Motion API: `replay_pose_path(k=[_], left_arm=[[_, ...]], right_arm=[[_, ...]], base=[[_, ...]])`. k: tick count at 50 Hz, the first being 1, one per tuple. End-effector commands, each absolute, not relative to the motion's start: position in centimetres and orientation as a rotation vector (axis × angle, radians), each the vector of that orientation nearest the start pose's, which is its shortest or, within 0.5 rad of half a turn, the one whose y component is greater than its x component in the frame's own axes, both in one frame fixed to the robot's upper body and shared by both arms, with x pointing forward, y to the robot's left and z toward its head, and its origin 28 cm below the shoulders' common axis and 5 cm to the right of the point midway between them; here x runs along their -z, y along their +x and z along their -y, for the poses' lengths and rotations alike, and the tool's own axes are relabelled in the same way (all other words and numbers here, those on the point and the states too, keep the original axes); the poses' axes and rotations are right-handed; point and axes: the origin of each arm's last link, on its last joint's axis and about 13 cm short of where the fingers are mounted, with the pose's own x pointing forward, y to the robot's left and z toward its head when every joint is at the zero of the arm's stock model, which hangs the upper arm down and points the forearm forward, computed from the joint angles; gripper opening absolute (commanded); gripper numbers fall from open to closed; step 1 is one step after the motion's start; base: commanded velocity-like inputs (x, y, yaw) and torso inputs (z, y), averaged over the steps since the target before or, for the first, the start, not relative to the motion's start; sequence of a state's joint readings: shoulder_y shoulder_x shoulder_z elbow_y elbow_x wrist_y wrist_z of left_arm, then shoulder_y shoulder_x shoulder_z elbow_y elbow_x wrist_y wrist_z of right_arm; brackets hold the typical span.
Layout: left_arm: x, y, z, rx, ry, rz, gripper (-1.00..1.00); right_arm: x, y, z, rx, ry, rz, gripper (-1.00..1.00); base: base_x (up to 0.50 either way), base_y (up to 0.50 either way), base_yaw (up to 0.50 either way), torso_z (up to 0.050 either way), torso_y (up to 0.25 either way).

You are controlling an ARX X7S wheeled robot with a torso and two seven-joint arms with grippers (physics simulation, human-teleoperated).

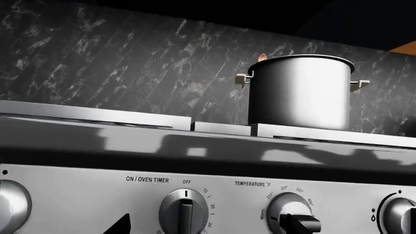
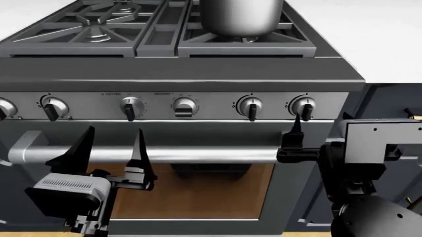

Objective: Frozen meat rests on a plate on the counter. Retrieve the meat and place it in a pot on a burner. Then turn the burner on.

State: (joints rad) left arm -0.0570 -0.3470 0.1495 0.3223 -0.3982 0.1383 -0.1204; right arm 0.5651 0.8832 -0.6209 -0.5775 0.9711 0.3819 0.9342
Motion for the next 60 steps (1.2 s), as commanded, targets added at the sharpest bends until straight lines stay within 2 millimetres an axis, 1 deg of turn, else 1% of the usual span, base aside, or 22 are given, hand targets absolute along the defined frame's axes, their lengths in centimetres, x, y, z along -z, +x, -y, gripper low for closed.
replay_pose_path(k=[1, 24, 42, 51, 60], left_arm=[[-10.2, 21.9, -23.5, 0.133, -0.109, 0.422, 1.0], [-9.9, 21.9, -23.5, 0.132, -0.098, 0.425, 1.0], [-9.6, 22.3, -23.5, 0.131, -0.102, 0.411, 1.0], [-9.6, 22.4, -23.5, 0.128, -0.102, 0.409, 1.0], [-9.6, 22.3, -23.5, 0.13, -0.103, 0.406, 1.0]], right_arm=[[-17.6, 22.9, 13.3, 0.103, -0.1, 0.099, 1.0], [-16.0, 25.1, 13.7, 0.049, -0.075, 0.042, 1.0], [-15.3, 26.8, 13.7, 0.05, -0.078, 0.01, 1.0], [-14.9, 27.2, 13.7, 0.052, -0.071, 0.002, 1.0], [-14.9, 26.9, 13.7, 0.064, -0.06, 0.011, 1.0]], base=[[0.0, 0.0, 0.0, 0.0, 0.0], [0.0, 0.0, 0.0, 0.0, 0.0], [0.0, 0.0, 0.0, 0.0, 0.0], [0.0, 0.0, 0.0, 0.0, 0.0], [0.0, 0.0, 0.0, 0.0, 0.0]])
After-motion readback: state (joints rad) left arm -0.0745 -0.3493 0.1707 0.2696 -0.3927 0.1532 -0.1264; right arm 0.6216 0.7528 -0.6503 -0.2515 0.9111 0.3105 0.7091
